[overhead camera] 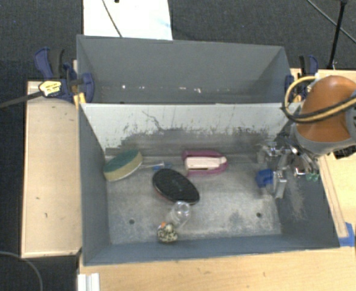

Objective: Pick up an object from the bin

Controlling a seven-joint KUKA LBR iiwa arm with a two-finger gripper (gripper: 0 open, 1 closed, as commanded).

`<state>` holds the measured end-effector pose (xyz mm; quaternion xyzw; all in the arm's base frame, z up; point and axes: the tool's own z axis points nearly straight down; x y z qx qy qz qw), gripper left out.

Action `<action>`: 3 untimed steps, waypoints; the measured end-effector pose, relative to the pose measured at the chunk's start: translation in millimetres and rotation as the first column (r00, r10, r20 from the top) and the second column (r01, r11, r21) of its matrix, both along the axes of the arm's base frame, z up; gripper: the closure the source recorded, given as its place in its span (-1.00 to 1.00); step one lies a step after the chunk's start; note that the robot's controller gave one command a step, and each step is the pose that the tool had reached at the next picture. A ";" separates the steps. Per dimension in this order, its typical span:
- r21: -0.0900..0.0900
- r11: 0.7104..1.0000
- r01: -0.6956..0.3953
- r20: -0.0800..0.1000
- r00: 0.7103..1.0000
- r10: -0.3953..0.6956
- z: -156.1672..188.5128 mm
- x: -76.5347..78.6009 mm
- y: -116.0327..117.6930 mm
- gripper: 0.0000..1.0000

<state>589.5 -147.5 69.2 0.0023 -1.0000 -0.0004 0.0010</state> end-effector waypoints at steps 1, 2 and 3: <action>-0.002 1.000 0.002 0.009 1.000 -0.002 5.4 2.5 -0.5 1.00; 0.000 0.951 -0.308 0.008 0.951 0.308 42.5 -5.0 84.5 1.00; -0.005 0.949 -0.314 0.012 0.949 0.314 158.8 -21.8 79.9 1.00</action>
Offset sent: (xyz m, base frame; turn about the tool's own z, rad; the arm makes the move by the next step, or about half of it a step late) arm 0.0000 0.0000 0.0000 0.0000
